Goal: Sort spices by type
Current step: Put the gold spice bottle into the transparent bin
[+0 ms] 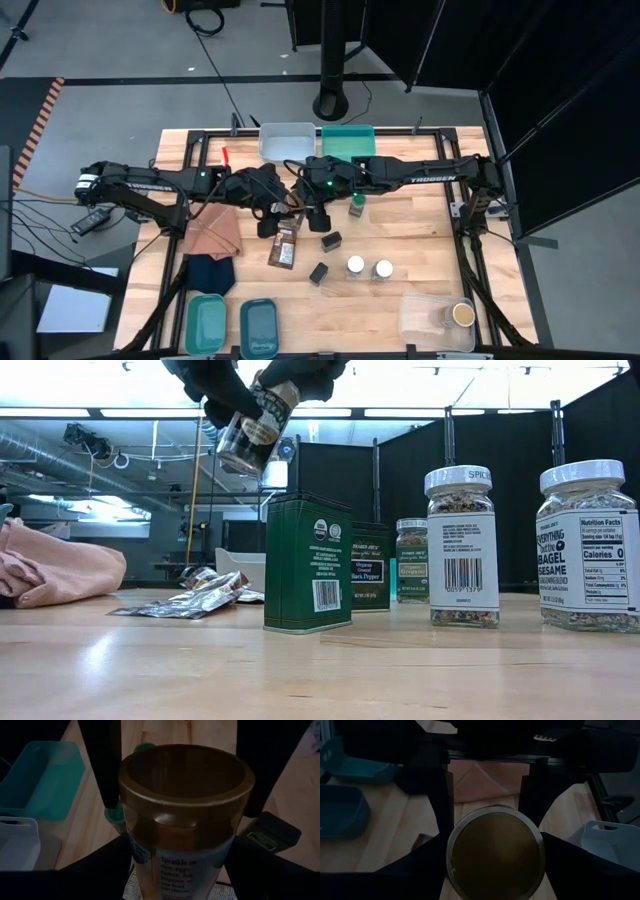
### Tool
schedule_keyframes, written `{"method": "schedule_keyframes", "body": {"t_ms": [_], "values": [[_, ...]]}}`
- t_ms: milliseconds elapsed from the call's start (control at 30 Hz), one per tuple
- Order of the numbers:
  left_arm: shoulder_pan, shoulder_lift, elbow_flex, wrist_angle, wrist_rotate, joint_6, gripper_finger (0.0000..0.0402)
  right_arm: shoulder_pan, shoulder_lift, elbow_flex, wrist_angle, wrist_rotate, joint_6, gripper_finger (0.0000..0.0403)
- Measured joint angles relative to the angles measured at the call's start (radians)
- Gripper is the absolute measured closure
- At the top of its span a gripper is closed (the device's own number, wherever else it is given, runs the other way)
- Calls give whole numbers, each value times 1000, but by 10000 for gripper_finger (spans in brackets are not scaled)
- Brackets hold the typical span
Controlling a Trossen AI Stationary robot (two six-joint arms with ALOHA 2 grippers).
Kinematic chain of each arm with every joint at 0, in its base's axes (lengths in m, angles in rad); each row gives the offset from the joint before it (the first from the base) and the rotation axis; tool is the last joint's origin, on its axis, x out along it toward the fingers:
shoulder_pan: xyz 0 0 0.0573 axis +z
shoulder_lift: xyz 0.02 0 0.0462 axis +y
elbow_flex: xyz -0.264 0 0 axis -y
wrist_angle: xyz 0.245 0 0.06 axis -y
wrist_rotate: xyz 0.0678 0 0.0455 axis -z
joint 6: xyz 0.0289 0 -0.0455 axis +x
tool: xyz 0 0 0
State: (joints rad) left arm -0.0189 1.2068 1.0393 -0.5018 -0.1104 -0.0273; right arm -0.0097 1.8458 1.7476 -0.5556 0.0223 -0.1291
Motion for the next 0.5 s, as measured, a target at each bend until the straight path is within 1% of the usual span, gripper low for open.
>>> {"method": "schedule_keyframes", "body": {"t_ms": [167, 333, 500], "values": [[0, 0, 0, 5, -3, 0, 109, 0, -2, 3, -10, 6, 6, 115], [0, -6, 4, 5, 5, -6, 76, -1, 2, 0, -51, 17, 12, 115], [0, -4, 4, -10, 9, -6, 48, -2, 1, 1, -52, 15, 22, 116]]}}
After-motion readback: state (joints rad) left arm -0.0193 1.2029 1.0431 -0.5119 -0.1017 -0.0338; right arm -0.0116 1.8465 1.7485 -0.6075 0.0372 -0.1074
